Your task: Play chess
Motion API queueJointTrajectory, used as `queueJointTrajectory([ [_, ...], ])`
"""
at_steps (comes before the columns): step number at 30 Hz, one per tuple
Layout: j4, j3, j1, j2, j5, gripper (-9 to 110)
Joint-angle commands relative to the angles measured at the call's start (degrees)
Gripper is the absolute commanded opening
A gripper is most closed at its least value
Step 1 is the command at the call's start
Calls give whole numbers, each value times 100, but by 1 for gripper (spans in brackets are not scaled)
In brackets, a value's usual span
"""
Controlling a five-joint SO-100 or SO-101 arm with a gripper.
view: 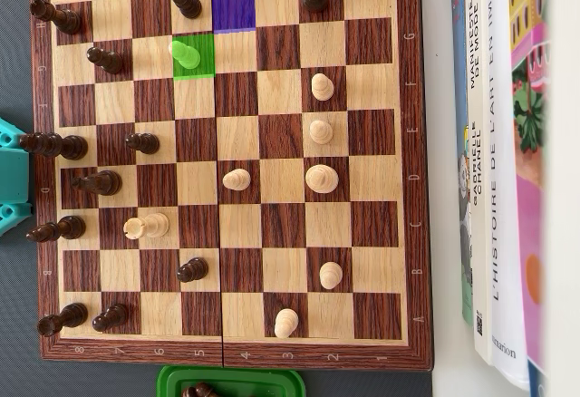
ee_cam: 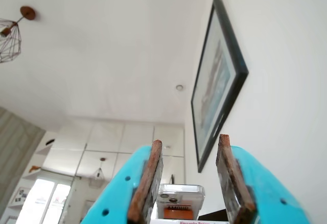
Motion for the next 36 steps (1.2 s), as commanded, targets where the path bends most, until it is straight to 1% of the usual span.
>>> queueJointTrajectory([
  [1, -404, 114, -88, 70, 53, 16],
  [12, -1723, 114, -53, 62, 44, 16],
  [23, -2733, 114, -44, 62, 18, 16],
  [36, -3454, 114, -26, 62, -9, 16],
])
